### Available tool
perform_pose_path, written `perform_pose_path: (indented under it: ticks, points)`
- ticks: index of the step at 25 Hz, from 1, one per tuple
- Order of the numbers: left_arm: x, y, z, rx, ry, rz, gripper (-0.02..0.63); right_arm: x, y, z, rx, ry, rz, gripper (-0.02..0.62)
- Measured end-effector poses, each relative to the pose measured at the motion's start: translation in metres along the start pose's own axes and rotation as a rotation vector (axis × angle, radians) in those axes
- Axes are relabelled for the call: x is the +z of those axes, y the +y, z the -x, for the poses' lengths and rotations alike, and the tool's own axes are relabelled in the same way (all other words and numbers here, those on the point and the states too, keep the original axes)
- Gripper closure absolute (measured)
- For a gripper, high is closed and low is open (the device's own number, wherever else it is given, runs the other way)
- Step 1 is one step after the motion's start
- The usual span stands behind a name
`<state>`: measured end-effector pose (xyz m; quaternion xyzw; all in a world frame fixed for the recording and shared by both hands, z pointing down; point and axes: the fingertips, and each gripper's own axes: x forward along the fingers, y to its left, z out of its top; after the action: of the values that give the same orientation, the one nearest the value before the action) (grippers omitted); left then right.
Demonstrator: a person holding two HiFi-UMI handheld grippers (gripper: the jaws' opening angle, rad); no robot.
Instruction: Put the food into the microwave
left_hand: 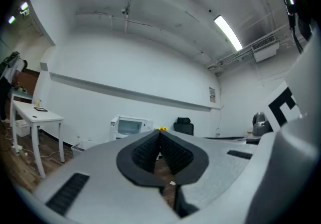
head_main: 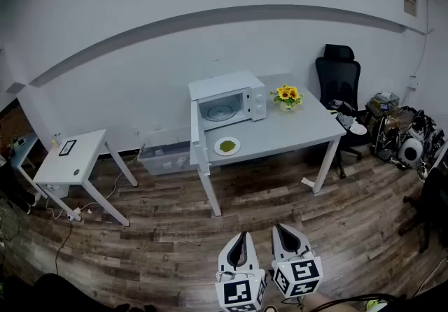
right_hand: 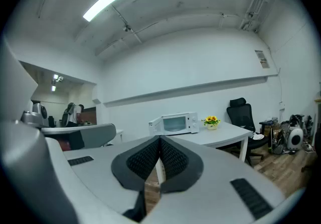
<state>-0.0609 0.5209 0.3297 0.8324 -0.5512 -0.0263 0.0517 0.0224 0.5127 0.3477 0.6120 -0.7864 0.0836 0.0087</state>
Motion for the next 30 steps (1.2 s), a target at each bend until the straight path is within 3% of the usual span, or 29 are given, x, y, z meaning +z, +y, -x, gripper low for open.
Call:
perform_pose_path:
  ticks: [19,30]
  points:
    - [0.001,0.035,-0.027,-0.045,0.025,-0.033,0.604,0.007,0.01,-0.036,-0.049,-0.049,-0.02,0.58]
    - [-0.005,0.041,-0.072,-0.036,0.017,-0.054,0.604,0.009,-0.005,-0.076,-0.017,-0.076,0.009,0.58]
